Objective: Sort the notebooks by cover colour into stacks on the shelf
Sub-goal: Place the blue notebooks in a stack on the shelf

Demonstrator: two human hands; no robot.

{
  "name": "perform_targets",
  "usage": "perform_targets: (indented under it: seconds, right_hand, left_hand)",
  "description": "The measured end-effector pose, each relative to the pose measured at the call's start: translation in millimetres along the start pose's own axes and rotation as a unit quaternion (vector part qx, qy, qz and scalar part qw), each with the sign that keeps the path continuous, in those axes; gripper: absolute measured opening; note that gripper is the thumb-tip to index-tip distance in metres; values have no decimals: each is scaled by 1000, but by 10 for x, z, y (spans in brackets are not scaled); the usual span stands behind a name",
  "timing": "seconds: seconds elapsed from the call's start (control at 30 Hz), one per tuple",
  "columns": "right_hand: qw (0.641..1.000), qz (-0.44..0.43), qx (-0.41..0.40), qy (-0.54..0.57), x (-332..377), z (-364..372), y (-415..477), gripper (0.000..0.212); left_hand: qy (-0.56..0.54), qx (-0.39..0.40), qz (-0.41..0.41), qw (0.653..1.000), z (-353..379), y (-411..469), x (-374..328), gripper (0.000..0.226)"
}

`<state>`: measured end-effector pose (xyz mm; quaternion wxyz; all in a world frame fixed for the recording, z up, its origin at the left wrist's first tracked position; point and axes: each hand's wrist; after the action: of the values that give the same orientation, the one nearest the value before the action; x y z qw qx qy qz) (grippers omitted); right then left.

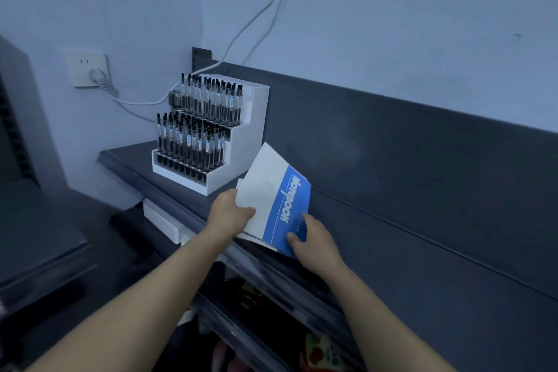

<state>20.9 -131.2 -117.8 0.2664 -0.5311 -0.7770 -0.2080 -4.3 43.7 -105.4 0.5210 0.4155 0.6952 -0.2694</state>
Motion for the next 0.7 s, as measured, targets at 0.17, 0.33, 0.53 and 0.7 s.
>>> perform_targets:
  seconds: [0.17,0.33,0.53,0.7]
  right_hand:
    - [981,52,-76,172,-129,-80,-135,42]
    - [970,55,-100,215,-139,-200,-369,33]
    - [969,30,-147,197,-125,-272,-671,29]
    - [964,15,-193,182,-56,-289,-970,32]
  left_hand:
    - [-115,-20,34,993,124,-342,-93,22]
    - [-116,-19,72,990,216,-591,-177,28]
    - [-72,18,111,991,258,-828,-228,46]
    - [-18,54,126,990,245,-1062,-239,39]
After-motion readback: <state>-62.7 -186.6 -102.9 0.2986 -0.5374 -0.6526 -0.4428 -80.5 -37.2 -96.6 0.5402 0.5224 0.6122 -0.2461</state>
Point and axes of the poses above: each hand's wrist, its own y-axis towards the middle knuckle, its own z-axis out of the palm, x = y × z, and after that the axes turned 1 degree about z, right-handed
